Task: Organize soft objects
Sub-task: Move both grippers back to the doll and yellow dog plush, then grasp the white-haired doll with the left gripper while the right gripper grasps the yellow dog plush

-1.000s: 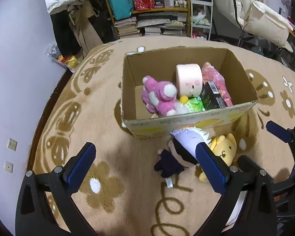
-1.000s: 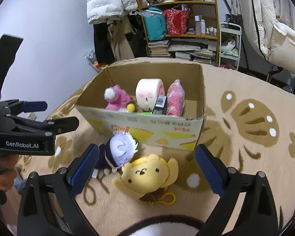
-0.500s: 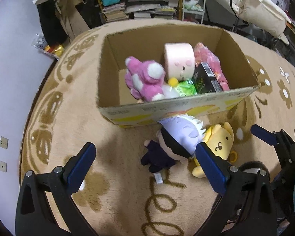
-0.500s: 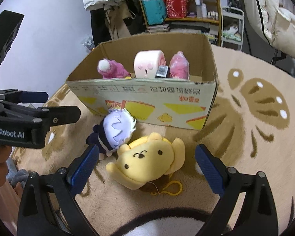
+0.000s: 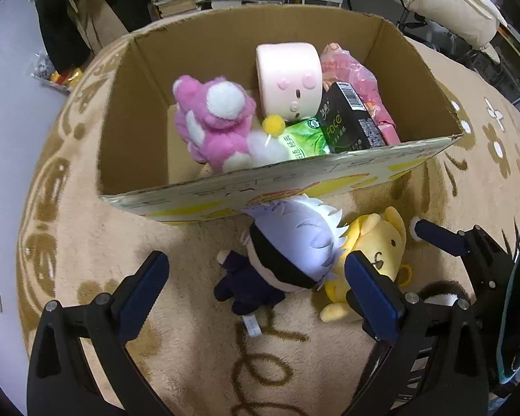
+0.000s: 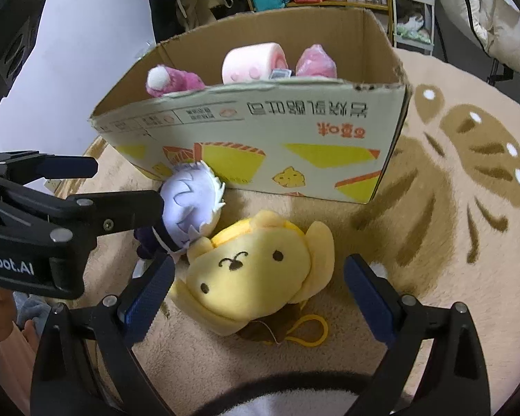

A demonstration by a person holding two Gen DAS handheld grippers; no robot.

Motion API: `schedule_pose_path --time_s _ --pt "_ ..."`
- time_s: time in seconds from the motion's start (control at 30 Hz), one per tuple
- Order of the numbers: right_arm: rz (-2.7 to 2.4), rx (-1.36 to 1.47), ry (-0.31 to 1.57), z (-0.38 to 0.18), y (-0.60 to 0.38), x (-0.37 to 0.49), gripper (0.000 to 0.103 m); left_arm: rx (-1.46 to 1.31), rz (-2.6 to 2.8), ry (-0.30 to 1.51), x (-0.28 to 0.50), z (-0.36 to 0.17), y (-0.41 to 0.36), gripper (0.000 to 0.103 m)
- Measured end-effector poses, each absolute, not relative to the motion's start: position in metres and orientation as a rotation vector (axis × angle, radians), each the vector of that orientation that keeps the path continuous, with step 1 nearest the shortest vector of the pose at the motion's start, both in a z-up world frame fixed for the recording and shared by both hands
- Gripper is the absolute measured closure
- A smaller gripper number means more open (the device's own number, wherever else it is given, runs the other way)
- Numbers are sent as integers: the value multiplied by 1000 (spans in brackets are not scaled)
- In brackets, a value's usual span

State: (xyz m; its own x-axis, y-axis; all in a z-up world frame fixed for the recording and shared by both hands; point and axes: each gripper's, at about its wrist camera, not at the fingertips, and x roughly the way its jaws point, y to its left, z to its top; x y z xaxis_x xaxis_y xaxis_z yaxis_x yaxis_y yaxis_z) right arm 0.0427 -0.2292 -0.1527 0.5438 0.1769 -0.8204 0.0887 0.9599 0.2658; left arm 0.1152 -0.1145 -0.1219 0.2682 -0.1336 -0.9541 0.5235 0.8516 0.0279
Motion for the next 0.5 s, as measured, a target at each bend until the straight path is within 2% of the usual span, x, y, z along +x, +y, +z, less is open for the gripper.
schedule_pose_path --time_s 0.5 --pt "57 346 1052 -178 -236 50 1 390 -478 1324 133 -163 -133 2"
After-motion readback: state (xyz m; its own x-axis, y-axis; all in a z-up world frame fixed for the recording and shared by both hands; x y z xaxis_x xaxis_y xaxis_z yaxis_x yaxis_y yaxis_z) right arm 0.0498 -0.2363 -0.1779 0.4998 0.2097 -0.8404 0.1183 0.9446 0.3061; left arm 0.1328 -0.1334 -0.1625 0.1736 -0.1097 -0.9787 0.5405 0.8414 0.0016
